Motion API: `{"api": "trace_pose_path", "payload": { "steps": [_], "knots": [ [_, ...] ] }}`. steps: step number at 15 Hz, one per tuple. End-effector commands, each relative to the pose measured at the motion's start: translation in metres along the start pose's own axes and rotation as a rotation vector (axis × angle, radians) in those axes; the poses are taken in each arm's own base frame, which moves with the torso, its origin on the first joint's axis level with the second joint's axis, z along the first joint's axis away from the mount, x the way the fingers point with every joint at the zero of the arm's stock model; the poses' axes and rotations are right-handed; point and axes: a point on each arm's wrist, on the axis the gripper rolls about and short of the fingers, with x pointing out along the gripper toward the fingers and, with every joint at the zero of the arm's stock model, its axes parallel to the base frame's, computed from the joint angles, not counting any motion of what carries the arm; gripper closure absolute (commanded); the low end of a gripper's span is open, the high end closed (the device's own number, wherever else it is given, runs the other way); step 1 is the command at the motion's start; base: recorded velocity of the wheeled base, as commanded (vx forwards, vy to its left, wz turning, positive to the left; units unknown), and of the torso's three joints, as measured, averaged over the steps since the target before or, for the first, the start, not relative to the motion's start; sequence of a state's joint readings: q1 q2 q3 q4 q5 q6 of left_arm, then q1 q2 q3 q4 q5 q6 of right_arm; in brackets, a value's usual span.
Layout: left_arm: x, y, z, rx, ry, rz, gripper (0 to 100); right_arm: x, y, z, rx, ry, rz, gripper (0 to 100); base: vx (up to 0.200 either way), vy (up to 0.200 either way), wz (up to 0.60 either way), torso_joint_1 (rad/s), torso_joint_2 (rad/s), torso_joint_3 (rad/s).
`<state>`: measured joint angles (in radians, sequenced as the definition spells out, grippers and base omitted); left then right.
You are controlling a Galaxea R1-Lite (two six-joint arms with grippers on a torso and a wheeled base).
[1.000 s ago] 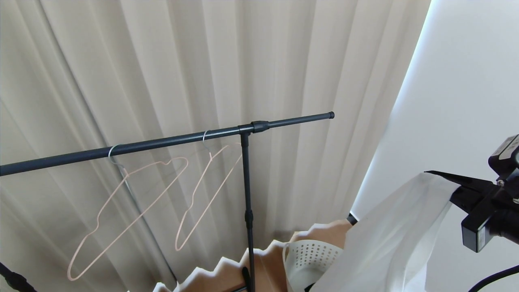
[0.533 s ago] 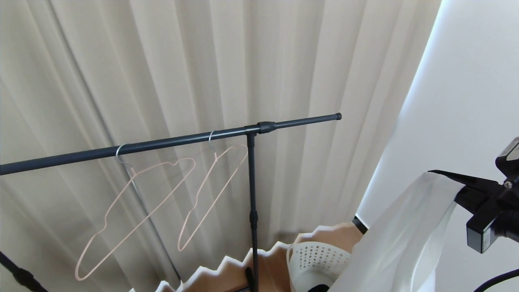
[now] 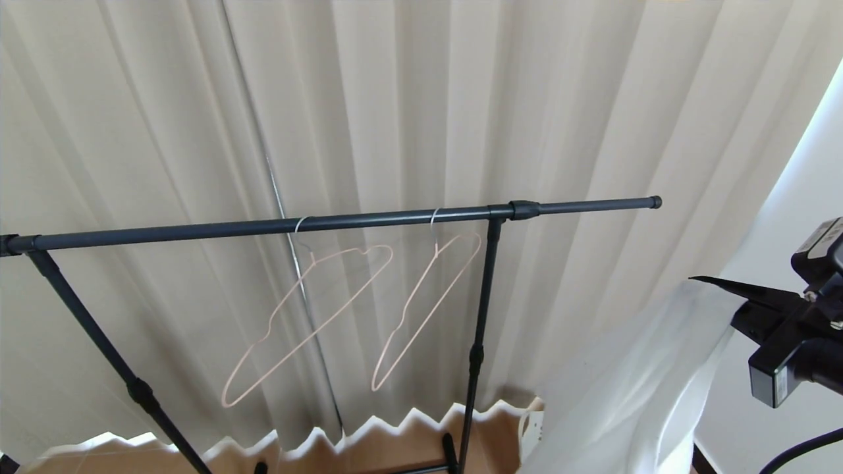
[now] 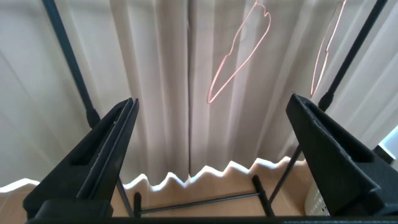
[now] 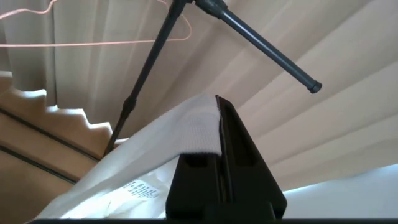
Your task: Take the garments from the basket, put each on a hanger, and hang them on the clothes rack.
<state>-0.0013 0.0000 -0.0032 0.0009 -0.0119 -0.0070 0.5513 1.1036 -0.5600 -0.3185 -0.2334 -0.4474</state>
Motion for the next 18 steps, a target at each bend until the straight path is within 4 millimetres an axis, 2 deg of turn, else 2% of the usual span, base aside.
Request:
{"api": "trace_pose_path", "payload": {
  "steps": [1, 2, 8, 11, 13, 14, 18],
  "knots": [
    [0.0, 0.0, 0.0004, -0.001, 0.001, -0.001, 0, 0.0006, 0.0005, -0.0005, -0.001, 0.002, 0.002, 100, -0.2, 0.0, 0.0, 0.012, 0.01, -0.012],
    [0.0, 0.0, 0.0004, -0.001, 0.001, -0.001, 0, 0.0002, 0.0004, -0.0004, -0.001, 0.001, 0.002, 100, -0.2, 0.0, 0.0, 0.007, 0.01, -0.012],
    [0.0, 0.0, 0.0004, -0.002, 0.001, -0.001, 0, -0.0002, 0.0003, -0.0003, -0.001, 0.0, 0.001, 100, 0.0, 0.2, 0.0, -0.005, 0.0, 0.003],
    [0.0, 0.0, 0.0004, -0.002, 0.001, -0.001, 0, -0.0002, 0.0003, -0.0003, -0.001, 0.0, 0.001, 100, -0.2, 0.0, 0.0, 0.015, 0.0, 0.001],
    [0.0001, 0.0, 0.0001, -0.002, 0.001, 0.001, 0, -0.0002, 0.0003, -0.0003, -0.001, 0.0, 0.001, 100, -0.2, 0.0, 0.6, 0.002, 0.0, 0.0],
    [0.0, 0.0, 0.0005, -0.002, -0.001, 0.001, 0, 0.0002, 0.0006, -0.0008, -0.003, 0.002, 0.002, 100, 0.0, 0.0, 0.6, -0.002, 0.0, 0.002],
    [0.0001, 0.0, 0.0001, -0.001, 0.001, 0.001, 0, 0.0002, 0.0006, -0.0008, -0.001, 0.002, 0.002, 100, 0.0, 0.0, 0.0, 0.0, 0.0, 0.0]
  ]
}}
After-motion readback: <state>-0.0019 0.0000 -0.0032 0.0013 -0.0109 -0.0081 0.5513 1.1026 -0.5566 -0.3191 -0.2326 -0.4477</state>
